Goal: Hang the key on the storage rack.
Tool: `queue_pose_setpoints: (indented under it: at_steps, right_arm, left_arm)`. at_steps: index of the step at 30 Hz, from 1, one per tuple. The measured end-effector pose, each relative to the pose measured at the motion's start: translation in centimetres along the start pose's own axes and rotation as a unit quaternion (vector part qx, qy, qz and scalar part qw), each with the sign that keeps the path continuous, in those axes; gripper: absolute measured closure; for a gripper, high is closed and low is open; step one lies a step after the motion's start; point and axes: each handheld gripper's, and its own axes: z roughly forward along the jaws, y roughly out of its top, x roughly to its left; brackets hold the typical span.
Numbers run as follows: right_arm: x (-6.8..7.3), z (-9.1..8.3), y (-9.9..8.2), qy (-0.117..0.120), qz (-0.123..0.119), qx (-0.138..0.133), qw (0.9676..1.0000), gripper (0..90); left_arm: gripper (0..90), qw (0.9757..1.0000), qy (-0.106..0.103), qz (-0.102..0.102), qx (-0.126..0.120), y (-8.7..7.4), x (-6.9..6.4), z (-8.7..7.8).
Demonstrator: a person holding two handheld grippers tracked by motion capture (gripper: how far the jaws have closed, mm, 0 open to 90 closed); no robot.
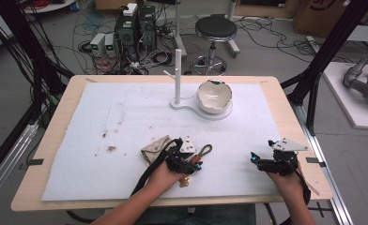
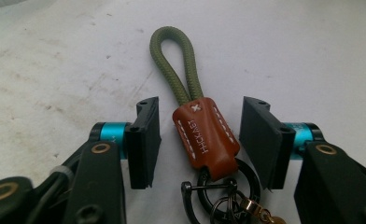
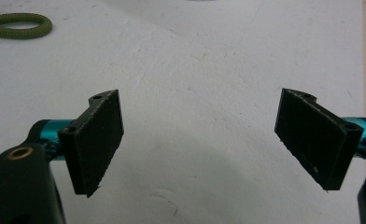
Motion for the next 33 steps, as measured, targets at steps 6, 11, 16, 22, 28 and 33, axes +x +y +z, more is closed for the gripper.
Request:
queue_pose_setpoints:
  at_steps: [6,11,16,22,28,33]
  right_arm:
    - [0.1,0.2,0.1,0.000,-0.007,0.000,1.0000,15.7]
    - [0.2,0.2,0.1,0.001,-0.006,0.001,1.0000,15.7]
    - [0.3,0.3,0.2,-0.001,-0.015,0.002,0.9999,15.7]
    - [0.4,0.5,0.4,0.002,-0.019,0.000,0.9998,15.8]
    - [0.6,0.6,0.6,0.002,-0.021,-0.005,0.9998,15.7]
    - [1.1,0.9,1.0,0.012,-0.029,-0.010,0.9994,15.8]
  left_arm:
    - [58.4,1.0000,-0.002,0.000,-0.006,0.0,-0.3,0.0]
    - [62.7,1.0000,0.001,-0.006,-0.005,0.0,-0.3,0.0]
    - [67.4,1.0000,0.001,-0.003,-0.002,0.1,-0.2,0.0]
    - [69.6,1.0000,0.003,-0.002,-0.005,0.0,-0.3,-0.2]
    - [69.7,0.9997,-0.001,-0.003,-0.023,0.4,-0.4,-1.1]
    - [69.7,0.9992,-0.004,0.000,-0.039,1.0,-0.3,-2.6]
